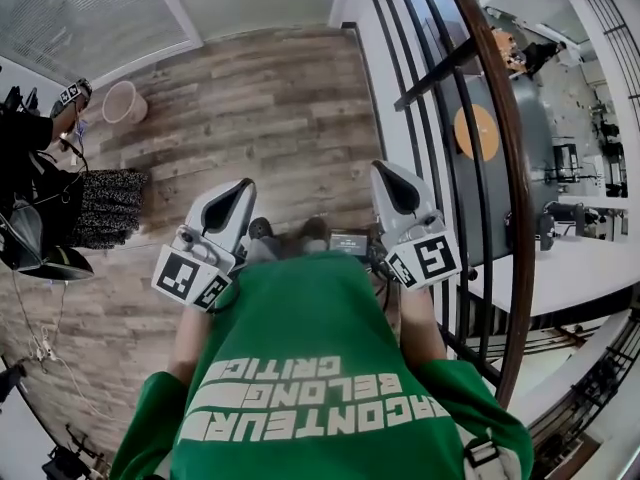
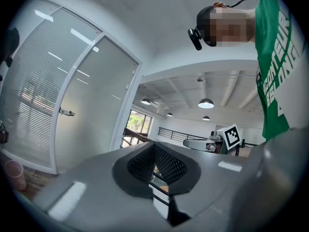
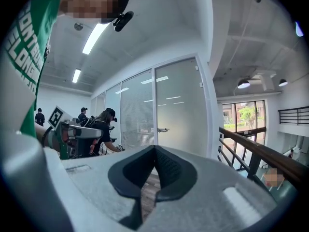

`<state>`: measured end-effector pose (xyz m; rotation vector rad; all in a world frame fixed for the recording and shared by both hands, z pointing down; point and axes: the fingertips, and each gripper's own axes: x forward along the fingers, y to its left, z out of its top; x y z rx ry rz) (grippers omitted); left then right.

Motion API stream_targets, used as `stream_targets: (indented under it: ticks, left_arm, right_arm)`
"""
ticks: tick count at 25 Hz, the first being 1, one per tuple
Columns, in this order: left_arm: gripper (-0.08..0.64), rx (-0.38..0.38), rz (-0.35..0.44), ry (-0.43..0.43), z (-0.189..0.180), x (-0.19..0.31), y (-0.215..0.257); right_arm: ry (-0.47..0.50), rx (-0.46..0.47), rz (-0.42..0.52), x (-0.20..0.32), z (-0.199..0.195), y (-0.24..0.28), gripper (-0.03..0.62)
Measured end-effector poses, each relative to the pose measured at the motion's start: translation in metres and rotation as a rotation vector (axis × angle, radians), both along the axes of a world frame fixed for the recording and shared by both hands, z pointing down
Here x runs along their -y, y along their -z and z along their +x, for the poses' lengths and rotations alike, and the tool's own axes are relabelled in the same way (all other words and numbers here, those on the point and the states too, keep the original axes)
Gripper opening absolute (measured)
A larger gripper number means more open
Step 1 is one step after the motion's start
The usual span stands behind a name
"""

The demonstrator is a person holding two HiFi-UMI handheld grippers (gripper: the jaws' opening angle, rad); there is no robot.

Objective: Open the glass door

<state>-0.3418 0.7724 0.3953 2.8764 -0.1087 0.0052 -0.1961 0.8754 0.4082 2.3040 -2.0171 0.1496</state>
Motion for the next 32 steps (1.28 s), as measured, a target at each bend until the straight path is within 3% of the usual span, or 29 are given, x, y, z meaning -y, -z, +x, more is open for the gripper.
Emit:
stream_targets:
  ticks: [19, 32]
  left_arm:
    - [0.017, 0.019, -0.012, 0.028, 0.034, -0.035, -0.013]
    - [0.017, 0.021, -0.047, 0.141, 0.041, 0.003, -0.028]
  right_arm:
    - [0.000, 0.011, -0.050, -0.051, 0.037, -0.030, -0.008]
    - [0.121, 0.012, -0.074, 0.006, 0.048, -0.043, -0.008]
